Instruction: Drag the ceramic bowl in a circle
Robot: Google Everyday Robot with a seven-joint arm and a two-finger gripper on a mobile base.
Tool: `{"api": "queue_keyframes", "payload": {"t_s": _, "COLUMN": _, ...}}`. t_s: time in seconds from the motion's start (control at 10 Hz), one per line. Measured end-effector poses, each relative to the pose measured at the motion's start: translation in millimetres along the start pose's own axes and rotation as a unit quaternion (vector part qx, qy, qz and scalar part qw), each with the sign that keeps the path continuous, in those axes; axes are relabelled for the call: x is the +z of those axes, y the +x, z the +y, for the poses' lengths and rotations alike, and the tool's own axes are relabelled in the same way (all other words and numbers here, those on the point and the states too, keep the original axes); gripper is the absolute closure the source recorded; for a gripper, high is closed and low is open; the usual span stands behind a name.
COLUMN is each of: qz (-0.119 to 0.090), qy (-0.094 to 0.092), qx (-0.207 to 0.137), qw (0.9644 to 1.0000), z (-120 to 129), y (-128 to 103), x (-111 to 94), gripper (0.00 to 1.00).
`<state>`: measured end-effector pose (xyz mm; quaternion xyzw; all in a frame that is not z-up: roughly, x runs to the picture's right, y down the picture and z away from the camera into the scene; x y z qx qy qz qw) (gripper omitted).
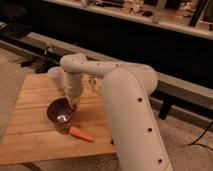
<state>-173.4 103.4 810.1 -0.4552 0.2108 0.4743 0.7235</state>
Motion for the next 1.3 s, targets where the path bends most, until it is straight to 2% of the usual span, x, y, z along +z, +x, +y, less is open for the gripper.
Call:
{"api": "queue_keyframes", "payload": {"t_s": 0.3, "qz": 0.000, "qy": 0.000, "qx": 0.000, "qw": 1.0000, "z": 0.2, "y": 0.0, "x": 0.1, "gripper": 0.44}}
{"api": "queue_keyframes", "payload": {"t_s": 0.4, "qz": 0.000, "qy": 0.000, "qx": 0.000, "qw": 1.0000, "z": 0.2, "y": 0.0, "x": 0.0, "gripper": 0.36}}
{"api": "queue_keyframes", "payload": {"t_s": 0.5, "qz": 0.000, "qy": 0.000, "qx": 0.000, "qw": 1.0000, "z": -0.3, "y": 0.0, "x": 0.0, "gripper": 0.24}}
{"api": "queue_keyframes", "payload": {"t_s": 0.6, "qz": 0.000, "qy": 0.000, "qx": 0.000, "qw": 1.0000, "z": -0.2, "y": -0.1, "x": 0.0, "gripper": 0.20}}
{"api": "queue_keyframes", "payload": {"t_s": 1.3, "qz": 0.000, "qy": 0.000, "qx": 0.000, "qw": 1.0000, "z": -0.5, "y": -0.1, "x": -0.1, "gripper": 0.20}}
